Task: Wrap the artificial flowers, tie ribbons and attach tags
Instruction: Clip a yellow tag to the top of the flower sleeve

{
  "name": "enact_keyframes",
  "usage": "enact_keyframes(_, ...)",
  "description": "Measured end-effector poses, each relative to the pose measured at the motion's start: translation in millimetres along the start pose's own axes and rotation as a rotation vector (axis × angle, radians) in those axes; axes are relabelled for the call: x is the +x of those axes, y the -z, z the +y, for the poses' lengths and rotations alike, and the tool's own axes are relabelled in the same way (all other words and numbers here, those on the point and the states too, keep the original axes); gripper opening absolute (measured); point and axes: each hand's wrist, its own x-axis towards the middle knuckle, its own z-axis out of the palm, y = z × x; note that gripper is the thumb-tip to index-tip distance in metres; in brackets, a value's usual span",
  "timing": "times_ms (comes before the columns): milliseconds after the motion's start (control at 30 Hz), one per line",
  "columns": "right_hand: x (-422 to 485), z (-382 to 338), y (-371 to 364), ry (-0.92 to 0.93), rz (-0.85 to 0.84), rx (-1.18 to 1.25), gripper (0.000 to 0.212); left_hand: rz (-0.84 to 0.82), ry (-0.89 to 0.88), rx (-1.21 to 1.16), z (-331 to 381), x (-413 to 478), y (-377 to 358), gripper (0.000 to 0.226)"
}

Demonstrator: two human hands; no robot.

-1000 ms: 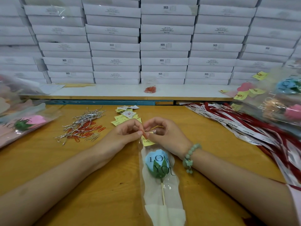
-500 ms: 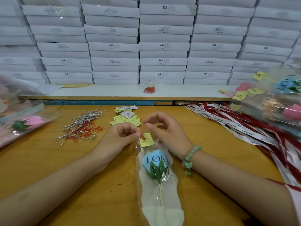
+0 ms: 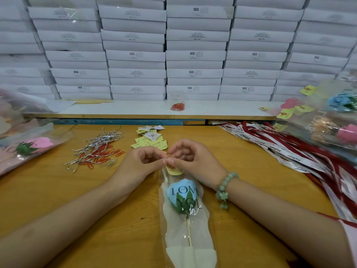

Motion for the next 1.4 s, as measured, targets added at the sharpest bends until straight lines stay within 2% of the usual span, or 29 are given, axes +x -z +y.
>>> enact_keyframes(100,1,3,0,-0.029,-0.019,0.006,0.025,0.007,0.003,0.024,-1,0,0,0.004)
enact_keyframes(367,1,3,-1,-0.039,-0.072,-0.030,0.027,0.007,-0.006,0.017,0,0,0,0.007)
enact_keyframes(633,2,3,0,-0.044,-0.096,-0.005,0.024,0.003,-0.003,-0.015,2,0,-2,0.025)
enact_keyframes(700,2,3,1,-0.027,-0.076,0.025,0.015,0.004,0.004,-0.025,3,-1,-2,0.029)
enact_keyframes(867,2,2,8,-0.009,0.091,0.130,0.004,-0.015,0.018,0.024,3,-1,-2,0.016)
enact_keyframes(1100,5,4,9,0.022,0.226,0.139,0.008,-0.018,0.011,0.030,2,-1,-2,0.013)
enact_keyframes(1400,7,5,5,-0.044,0.231,0.071,0.005,-0.046,-0.042,0.002,4,-1,-2,0.014)
